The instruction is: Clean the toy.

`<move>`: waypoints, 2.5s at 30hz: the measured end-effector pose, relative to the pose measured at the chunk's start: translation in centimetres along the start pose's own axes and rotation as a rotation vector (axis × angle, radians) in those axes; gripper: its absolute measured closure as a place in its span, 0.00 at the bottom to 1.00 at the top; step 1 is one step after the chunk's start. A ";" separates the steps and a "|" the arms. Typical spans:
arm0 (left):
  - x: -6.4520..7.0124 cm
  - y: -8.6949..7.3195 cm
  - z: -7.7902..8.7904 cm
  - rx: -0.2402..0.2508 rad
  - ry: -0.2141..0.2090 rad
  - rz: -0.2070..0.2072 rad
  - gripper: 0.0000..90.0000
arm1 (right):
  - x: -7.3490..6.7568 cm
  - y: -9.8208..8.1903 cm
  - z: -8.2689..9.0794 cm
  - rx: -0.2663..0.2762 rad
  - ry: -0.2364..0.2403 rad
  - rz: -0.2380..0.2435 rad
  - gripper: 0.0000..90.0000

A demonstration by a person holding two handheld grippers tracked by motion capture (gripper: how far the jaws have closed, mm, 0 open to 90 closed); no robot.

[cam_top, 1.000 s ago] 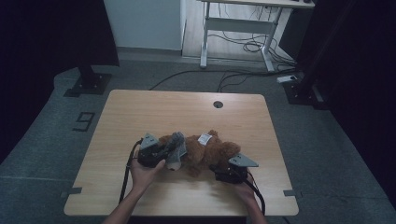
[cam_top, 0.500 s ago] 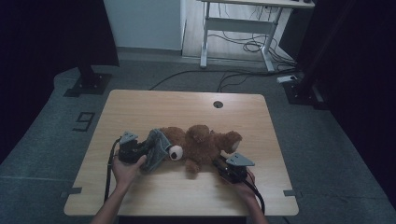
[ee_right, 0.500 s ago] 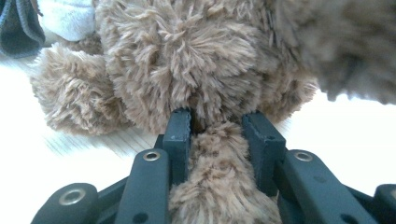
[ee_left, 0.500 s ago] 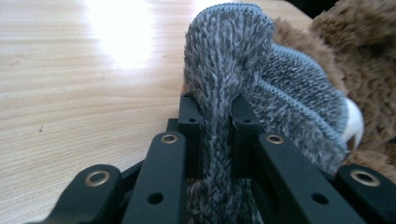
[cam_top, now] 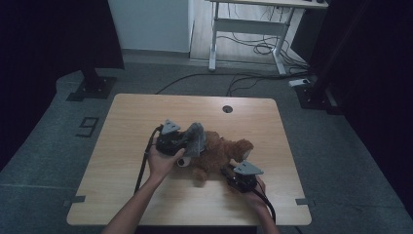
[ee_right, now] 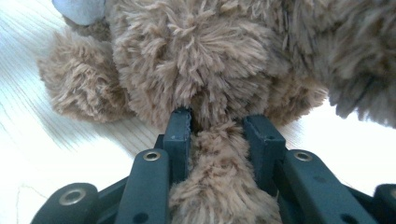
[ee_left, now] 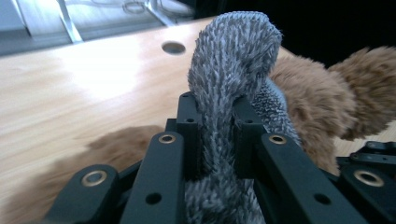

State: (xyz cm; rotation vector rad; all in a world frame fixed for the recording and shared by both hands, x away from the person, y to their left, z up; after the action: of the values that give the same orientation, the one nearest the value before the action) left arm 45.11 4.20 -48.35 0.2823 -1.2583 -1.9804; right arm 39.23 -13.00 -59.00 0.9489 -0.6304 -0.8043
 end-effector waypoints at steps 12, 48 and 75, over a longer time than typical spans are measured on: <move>-2.6 -2.7 2.7 0.026 0.059 0.010 0.86 | -0.5 -0.3 0.0 -0.023 0.001 0.048 0.75; -4.2 -0.7 -1.1 -0.086 0.008 0.058 0.86 | -0.5 -0.4 0.2 -0.020 0.006 0.076 0.75; -1.2 -5.7 3.0 0.082 -0.027 0.063 0.88 | 0.9 5.1 4.7 0.108 -0.019 -0.126 0.40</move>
State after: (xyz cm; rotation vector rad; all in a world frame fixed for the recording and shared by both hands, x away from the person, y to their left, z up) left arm 41.58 8.32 -51.93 0.2539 -1.3514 -1.8883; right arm 37.73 -14.13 -52.29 1.0888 -0.6408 -0.8986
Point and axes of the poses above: each handheld gripper's, and its own axes: z roughly backward along the jaws, y roughly out of its top, x roughly to its right, the point moved 9 cm from there along -z, roughly forward along the jaws, and after that the axes turned 8 degrees about -y, right-handed, at the moved point
